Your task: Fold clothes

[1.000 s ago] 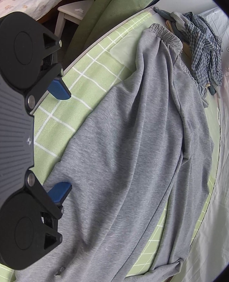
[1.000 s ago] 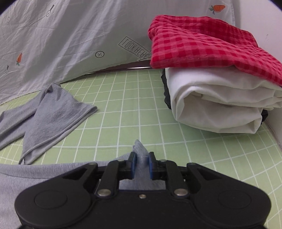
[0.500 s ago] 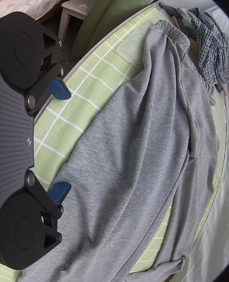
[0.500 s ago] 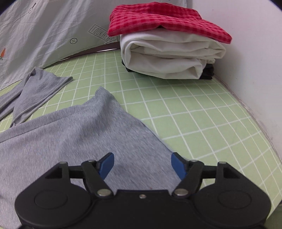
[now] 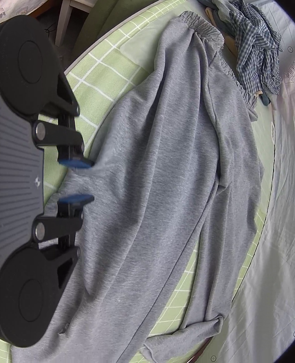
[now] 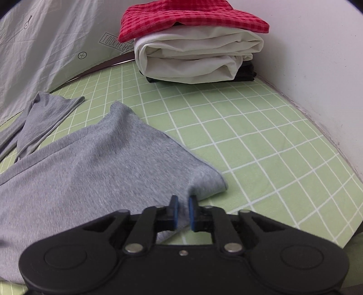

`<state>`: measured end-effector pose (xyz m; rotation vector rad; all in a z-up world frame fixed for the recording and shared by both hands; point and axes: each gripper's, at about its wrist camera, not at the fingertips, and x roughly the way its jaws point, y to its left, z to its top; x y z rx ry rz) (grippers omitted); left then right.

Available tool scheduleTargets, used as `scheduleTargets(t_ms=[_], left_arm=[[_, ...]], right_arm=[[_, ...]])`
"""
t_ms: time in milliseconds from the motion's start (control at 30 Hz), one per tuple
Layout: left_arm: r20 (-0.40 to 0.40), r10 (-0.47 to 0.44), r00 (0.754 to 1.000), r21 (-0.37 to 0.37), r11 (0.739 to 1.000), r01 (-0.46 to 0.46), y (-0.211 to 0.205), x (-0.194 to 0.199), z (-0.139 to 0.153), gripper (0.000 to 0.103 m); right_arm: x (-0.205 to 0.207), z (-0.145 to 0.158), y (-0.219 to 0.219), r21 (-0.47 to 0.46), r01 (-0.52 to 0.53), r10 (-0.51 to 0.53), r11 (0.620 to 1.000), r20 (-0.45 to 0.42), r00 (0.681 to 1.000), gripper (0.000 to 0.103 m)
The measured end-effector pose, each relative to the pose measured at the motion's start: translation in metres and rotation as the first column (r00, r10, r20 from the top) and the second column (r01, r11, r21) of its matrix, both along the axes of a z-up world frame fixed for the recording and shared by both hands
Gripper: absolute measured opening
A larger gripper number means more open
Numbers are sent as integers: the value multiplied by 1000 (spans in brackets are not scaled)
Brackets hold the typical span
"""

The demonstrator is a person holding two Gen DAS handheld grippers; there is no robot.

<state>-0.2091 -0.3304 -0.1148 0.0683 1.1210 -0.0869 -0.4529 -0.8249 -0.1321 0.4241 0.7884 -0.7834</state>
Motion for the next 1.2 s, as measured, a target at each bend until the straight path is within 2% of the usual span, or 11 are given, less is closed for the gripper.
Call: scheduleTargets(t_ms=[233,433,500,567,600,633,700,733,800,933,1200], left_arm=[[-30,-30,999,8,1000,30,20,-21,3,3],[-65,-56,996,-34,998,54,41,-31,7,4],[-57,-73,996,-49,996,71,44,-31,12,11],[-37,-75,996,-61,995,73,50,-29,18,20],[-26,-75,997,-66,995,74,53,-28,22,26],[-15,-75,997,-71,995,74,57,-26,26,32],[6,-75,997,-82,994,75,63,-24,33,42],[16,-66,998,-81,994,67,70,-19,35,49],[30,-42,999,-76,996,44,86,-6,38,57],[21,20,1000,-65,998,-18,128,31,35,67],[12,65,998,-96,993,-64,213,120,27,68]], right_arm=[[-20,15,1,-76,61,-63,995,-13,998,1],[-31,6,1,-87,104,-113,991,-108,988,2],[-28,3,3,-104,111,-127,988,-156,980,4],[-23,3,8,-132,112,-136,985,-186,973,27],[-20,5,12,-153,110,-138,982,-188,972,50],[-17,7,16,-173,107,-140,979,-190,972,63],[-2,11,27,-183,72,-107,980,-186,977,69],[6,13,33,-187,54,-89,981,-184,979,78],[21,16,45,-194,16,-52,981,-180,982,86],[61,16,83,-158,-60,33,986,-167,985,90],[126,4,169,-77,-61,47,995,-171,984,95]])
